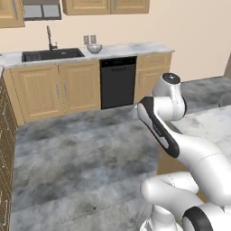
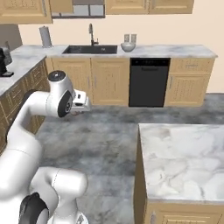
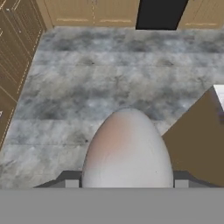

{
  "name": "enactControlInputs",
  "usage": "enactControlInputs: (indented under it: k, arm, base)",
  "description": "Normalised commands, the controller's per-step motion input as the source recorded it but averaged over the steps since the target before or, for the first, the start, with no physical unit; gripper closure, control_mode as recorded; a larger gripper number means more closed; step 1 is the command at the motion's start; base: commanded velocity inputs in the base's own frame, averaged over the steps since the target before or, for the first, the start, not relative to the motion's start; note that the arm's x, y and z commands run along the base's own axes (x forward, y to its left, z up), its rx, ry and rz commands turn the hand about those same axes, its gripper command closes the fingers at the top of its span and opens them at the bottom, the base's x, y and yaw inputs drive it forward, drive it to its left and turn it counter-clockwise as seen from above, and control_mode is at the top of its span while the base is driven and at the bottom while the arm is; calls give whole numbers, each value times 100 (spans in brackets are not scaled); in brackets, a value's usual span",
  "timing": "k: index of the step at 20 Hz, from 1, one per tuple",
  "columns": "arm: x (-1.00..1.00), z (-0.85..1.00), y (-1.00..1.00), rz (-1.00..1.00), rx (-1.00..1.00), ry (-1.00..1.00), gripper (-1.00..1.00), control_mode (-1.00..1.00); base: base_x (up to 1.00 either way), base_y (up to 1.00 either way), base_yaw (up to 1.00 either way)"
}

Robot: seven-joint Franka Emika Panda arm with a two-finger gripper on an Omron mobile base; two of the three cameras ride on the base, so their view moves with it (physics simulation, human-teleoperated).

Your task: Pick the egg and butter from the fridge and place them by the bowl for mixing.

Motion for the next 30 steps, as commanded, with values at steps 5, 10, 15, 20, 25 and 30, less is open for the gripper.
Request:
enactControlInputs:
  k: [5, 10, 15, 20, 25, 30]
  arm:
    - [0, 0, 0, 0, 0, 0, 100, 100]
    - [0, 0, 0, 0, 0, 0, 100, 100]
    - [0, 0, 0, 0, 0, 0, 100, 100]
    - [0, 0, 0, 0, 0, 0, 100, 100]
    - [0, 0, 0, 0, 0, 0, 100, 100]
    - [0, 0, 0, 0, 0, 0, 100, 100]
  base:
    - [93, 0, 1]
    - [94, 0, 2]
    - [94, 0, 2]
    - [94, 0, 1]
    - [94, 0, 1]
    - [94, 0, 1]
